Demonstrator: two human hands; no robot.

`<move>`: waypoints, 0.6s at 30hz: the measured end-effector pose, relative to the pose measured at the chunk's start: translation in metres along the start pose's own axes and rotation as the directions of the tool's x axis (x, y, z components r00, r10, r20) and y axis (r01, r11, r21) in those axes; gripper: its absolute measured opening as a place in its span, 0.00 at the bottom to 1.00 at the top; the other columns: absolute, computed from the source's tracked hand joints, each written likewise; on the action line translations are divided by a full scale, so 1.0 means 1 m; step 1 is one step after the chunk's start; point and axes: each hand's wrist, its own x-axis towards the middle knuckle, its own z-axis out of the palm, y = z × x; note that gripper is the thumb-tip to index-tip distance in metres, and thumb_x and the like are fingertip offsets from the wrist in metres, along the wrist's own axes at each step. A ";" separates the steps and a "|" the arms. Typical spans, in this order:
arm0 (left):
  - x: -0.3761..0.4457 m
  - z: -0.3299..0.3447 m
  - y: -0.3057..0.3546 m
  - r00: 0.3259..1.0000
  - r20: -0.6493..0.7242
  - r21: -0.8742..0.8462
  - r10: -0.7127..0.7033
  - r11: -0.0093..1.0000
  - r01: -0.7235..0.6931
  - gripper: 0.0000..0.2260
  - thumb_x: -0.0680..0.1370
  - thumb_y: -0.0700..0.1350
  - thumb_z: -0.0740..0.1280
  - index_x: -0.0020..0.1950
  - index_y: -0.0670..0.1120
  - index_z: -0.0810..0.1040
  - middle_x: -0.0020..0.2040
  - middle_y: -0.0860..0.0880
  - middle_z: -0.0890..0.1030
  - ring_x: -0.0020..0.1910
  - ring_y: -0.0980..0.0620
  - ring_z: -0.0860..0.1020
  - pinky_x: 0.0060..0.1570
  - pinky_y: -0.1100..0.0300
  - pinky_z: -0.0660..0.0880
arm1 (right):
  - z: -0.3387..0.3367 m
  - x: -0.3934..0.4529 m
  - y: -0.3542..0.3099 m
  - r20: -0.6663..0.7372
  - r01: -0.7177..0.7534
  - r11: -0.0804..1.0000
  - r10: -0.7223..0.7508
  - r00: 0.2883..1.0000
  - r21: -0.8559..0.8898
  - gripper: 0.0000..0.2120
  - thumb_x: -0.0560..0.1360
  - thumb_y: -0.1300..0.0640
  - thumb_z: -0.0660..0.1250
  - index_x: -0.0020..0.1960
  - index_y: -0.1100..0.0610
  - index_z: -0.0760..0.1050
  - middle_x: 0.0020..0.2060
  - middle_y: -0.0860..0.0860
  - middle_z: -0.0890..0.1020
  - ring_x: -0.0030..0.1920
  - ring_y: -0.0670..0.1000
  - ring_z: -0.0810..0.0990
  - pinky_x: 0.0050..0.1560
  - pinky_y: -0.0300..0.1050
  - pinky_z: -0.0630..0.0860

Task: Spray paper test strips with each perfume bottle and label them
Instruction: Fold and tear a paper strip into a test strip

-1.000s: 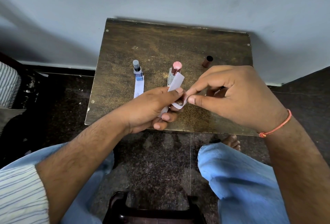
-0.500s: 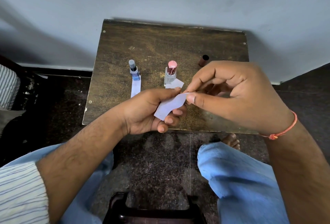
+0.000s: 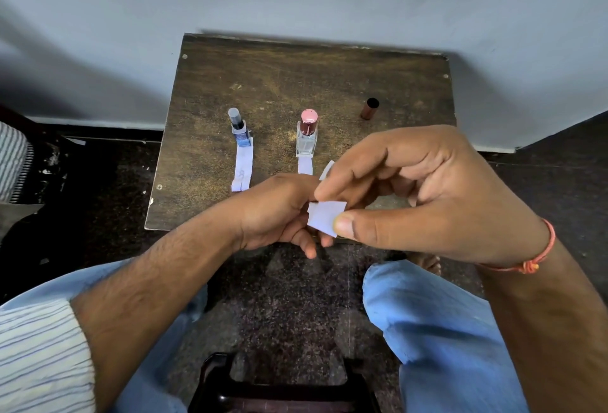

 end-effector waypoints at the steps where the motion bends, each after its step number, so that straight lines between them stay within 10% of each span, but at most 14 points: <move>1: 0.000 0.001 0.000 1.000 0.003 0.004 0.001 1.000 -0.001 0.16 0.74 0.45 0.62 0.32 0.52 0.87 0.31 0.53 0.82 0.30 0.56 0.81 0.29 0.62 0.80 | -0.001 0.000 0.000 0.002 -0.007 1.000 0.007 1.000 0.010 0.12 0.74 0.67 0.79 0.52 0.52 0.87 0.44 0.56 0.89 0.42 0.51 0.89 0.46 0.45 0.85; 10: -0.002 -0.009 -0.004 0.999 -0.015 0.107 0.042 0.993 -0.040 0.12 0.85 0.44 0.61 0.51 0.42 0.82 0.42 0.44 0.83 0.42 0.46 0.81 0.43 0.50 0.78 | 0.002 -0.005 -0.016 0.031 -0.017 0.980 0.011 0.999 0.196 0.15 0.73 0.67 0.78 0.55 0.52 0.86 0.46 0.53 0.90 0.45 0.62 0.89 0.37 0.69 0.80; 16: -0.009 -0.009 0.002 0.993 0.095 0.038 0.077 0.996 -0.081 0.23 0.85 0.50 0.56 0.64 0.32 0.78 0.61 0.36 0.85 0.62 0.34 0.81 0.56 0.41 0.81 | -0.012 0.002 -0.005 -0.210 -0.235 0.968 0.213 0.954 -0.084 0.17 0.73 0.74 0.75 0.53 0.55 0.81 0.35 0.57 0.87 0.30 0.60 0.85 0.30 0.40 0.77; 18: -0.010 -0.010 0.003 0.987 0.122 -0.042 0.103 0.994 -0.098 0.20 0.86 0.51 0.55 0.55 0.33 0.74 0.56 0.41 0.87 0.61 0.36 0.82 0.59 0.42 0.81 | -0.015 0.001 -0.001 -0.301 -0.313 0.935 0.255 0.919 -0.164 0.15 0.73 0.72 0.74 0.50 0.54 0.82 0.34 0.54 0.87 0.29 0.60 0.85 0.28 0.35 0.74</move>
